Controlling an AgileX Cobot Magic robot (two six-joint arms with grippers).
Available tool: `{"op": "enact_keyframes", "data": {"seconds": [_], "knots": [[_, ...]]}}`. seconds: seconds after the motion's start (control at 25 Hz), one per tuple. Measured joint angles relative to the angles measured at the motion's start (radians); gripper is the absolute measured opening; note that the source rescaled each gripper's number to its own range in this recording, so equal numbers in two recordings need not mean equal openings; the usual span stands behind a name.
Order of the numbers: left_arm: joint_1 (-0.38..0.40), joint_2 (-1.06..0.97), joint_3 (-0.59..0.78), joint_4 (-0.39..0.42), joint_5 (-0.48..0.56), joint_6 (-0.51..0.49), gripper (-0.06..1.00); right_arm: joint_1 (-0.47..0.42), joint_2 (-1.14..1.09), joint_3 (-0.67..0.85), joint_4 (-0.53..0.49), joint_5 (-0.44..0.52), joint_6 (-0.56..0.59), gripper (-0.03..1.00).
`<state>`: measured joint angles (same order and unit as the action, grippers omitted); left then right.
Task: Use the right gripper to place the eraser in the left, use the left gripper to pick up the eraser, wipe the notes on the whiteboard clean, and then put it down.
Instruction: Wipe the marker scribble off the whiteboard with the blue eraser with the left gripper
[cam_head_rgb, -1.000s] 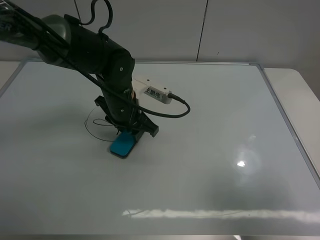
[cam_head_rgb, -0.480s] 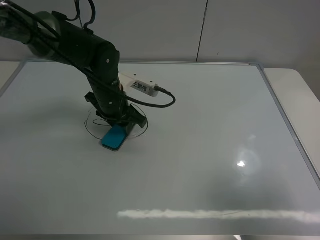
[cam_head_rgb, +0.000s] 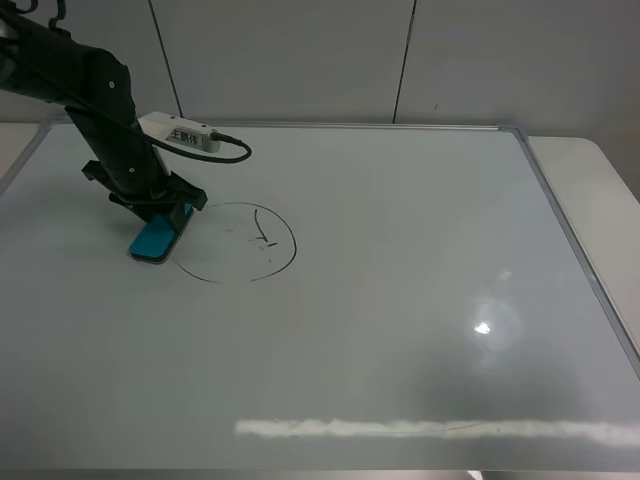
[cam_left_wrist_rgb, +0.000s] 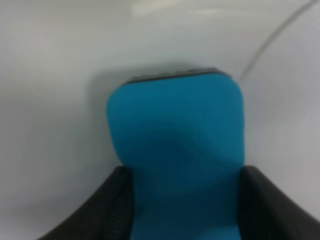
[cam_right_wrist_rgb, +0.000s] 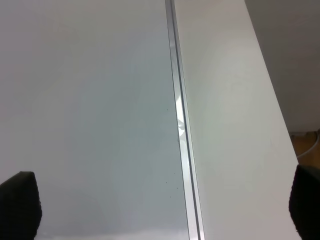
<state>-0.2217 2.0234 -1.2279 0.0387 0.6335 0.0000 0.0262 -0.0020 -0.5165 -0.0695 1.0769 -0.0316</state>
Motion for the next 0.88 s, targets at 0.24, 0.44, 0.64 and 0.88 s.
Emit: {"op": "enact_keyframes", "data": {"seconds": [0.24, 0.44, 0.64, 0.88], "knots": [[-0.022, 0.000, 0.001, -0.026, 0.000, 0.027, 0.01, 0.000, 0.000, 0.000, 0.000, 0.000, 0.000, 1.00], [-0.112, 0.000, 0.002, -0.068, -0.002, 0.018, 0.01, 0.000, 0.000, 0.000, 0.000, 0.000, 0.000, 1.00], [-0.236, 0.002, 0.004, -0.079, -0.024, -0.027, 0.01, 0.000, 0.000, 0.000, 0.000, 0.000, 0.000, 1.00], [-0.373, 0.006, 0.012, -0.087, -0.052, -0.077, 0.01, 0.000, 0.000, 0.000, 0.001, 0.000, 0.000, 1.00]]}}
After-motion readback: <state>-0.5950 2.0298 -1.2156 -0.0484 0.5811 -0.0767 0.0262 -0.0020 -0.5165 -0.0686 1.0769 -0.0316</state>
